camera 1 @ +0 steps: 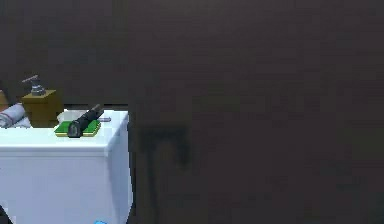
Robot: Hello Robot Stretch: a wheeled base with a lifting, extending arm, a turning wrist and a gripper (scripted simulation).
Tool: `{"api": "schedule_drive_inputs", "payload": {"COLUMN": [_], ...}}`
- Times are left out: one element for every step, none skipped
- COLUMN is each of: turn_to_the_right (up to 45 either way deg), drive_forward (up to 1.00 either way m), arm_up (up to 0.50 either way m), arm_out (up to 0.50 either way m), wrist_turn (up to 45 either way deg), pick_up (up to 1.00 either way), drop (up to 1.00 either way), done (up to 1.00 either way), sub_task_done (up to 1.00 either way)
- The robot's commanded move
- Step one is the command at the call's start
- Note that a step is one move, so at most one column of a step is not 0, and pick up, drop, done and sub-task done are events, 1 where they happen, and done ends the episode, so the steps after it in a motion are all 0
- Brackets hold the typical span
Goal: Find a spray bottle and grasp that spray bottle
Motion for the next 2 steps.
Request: {"api": "schedule_drive_inputs", "payload": {"turn_to_the_right": [-45.0,-45.0], "drive_forward": [0.00,0.00], "arm_up": [0.00,0.00], "arm_out": [0.00,0.00], "wrist_turn": [0.0,0.0], "pick_up": [0.00,0.00], "drop": [0.00,0.00], "done": [0.00,0.00], "sub_task_done": [0.00,0.00]}}
